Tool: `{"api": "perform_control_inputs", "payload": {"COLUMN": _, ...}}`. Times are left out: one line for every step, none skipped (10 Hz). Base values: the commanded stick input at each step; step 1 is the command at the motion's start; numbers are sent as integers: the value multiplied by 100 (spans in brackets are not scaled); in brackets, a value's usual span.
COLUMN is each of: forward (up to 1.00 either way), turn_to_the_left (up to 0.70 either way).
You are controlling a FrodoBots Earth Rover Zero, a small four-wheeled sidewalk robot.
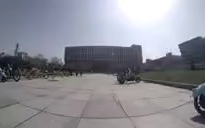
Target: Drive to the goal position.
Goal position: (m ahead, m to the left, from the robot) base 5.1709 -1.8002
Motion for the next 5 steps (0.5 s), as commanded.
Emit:
{"api": "perform_control_inputs", "payload": {"forward": 70, "turn_to_the_left": 0}}
{"api": "perform_control_inputs", "payload": {"forward": 70, "turn_to_the_left": 0}}
{"api": "perform_control_inputs", "payload": {"forward": 70, "turn_to_the_left": 0}}
{"api": "perform_control_inputs", "payload": {"forward": 70, "turn_to_the_left": 0}}
{"api": "perform_control_inputs", "payload": {"forward": 70, "turn_to_the_left": 0}}
